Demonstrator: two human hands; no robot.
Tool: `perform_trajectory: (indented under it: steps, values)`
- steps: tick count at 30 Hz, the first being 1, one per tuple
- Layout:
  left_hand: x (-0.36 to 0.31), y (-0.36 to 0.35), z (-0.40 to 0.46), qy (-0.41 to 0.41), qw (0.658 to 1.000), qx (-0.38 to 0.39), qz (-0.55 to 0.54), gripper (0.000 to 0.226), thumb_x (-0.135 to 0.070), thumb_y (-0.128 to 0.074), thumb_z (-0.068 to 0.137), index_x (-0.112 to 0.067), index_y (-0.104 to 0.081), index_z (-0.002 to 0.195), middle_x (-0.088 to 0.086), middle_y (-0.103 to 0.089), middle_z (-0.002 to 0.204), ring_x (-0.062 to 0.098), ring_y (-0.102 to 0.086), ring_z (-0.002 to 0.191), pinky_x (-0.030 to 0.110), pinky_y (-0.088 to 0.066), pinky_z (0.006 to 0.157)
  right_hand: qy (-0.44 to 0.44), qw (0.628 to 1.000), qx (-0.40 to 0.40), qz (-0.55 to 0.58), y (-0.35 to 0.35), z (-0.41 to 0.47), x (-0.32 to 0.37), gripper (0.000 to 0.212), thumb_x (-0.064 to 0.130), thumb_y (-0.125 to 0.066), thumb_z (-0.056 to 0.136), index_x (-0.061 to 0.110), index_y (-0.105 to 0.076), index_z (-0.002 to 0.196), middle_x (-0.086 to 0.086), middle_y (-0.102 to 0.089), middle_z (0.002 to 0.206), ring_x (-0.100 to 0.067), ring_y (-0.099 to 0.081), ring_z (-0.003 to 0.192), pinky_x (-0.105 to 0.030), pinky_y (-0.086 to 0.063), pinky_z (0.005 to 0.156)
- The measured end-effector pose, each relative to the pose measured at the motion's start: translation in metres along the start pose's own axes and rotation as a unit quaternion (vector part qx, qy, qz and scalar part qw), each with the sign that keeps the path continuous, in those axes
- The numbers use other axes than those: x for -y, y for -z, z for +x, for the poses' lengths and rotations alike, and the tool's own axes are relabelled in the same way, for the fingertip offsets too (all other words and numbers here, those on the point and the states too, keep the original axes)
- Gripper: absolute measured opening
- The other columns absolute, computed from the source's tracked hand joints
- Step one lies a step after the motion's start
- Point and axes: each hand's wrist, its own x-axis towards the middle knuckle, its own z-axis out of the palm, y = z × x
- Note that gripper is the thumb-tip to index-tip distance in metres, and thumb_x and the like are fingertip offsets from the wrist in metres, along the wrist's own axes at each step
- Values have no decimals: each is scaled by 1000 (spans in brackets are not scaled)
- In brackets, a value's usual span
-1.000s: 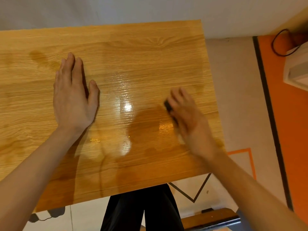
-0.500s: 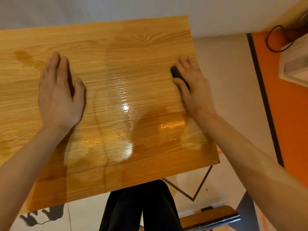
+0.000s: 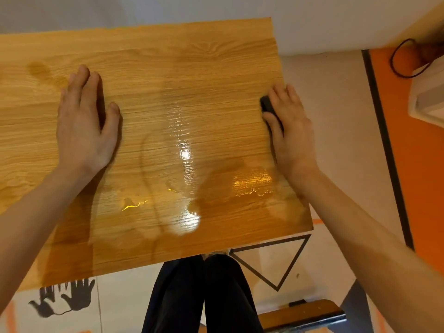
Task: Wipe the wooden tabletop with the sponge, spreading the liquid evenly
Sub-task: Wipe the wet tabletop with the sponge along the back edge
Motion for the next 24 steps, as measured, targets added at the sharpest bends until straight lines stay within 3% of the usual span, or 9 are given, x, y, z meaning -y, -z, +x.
perform_trajectory:
  steps: [4,9,11,13,17,20,23,24]
  values:
    - [-11,19,-35,-22,999,46,-16,57,-29,-41,104,-1,-36,153,19,-29,163,34,-22,154,47,-10,128,1,1000,2,-2,-1,-1,-5,46,19,-43,103,13,-34,148,-5,-28,157,-23,-14,149,-43,-8,124]
    - [-23,30,-118,13,997,67,-41,57,-27,-36,104,-7,-32,157,6,-23,168,20,-14,157,27,-1,128,-52,997,-64,5,-22,-19,29,44,9,-41,103,5,-35,146,-11,-29,156,-30,-17,148,-42,-7,122]
    - [-26,25,-128,22,997,60,-34,57,-25,-35,105,-6,-30,158,7,-22,168,19,-13,157,25,-1,127,6,999,-49,-9,-47,-48,61,48,-3,-51,94,-2,-40,141,-21,-35,151,-38,-25,144,-45,-13,121]
    - [-29,22,-127,26,998,47,-20,56,-24,-35,105,-4,-31,157,9,-23,167,22,-15,157,32,-6,128,63,998,-17,-26,-77,-75,94,54,-8,-51,91,0,-39,143,-18,-35,152,-35,-24,145,-46,-20,121]
    - [-29,19,-128,26,999,40,-6,55,-25,-34,105,-4,-32,156,10,-25,167,24,-19,156,47,-16,127,169,984,38,-47,-78,-84,93,53,0,-55,95,6,-38,145,-11,-34,154,-27,-23,147,-39,-18,123]
    - [-28,18,-128,25,999,35,-4,56,-26,-34,105,-4,-33,156,9,-27,167,23,-20,156,47,-18,127,65,995,-17,-77,-35,-91,30,58,-10,-67,82,1,-49,136,-20,-52,140,-39,-45,133,-50,-44,107]
    - [-28,17,-128,26,999,31,-1,56,-26,-35,105,-4,-34,156,8,-26,167,22,-19,156,46,-17,127,-71,995,-72,-20,-15,-96,9,47,10,-43,102,5,-33,147,-12,-31,156,-24,-15,147,-48,-22,120]
    - [-28,17,-128,29,999,32,0,56,-25,-36,105,-4,-33,156,8,-26,167,21,-19,156,45,-16,127,-90,990,-98,-42,-24,-94,20,47,13,-39,103,6,-30,149,-11,-28,157,-23,-13,147,-47,-20,121]
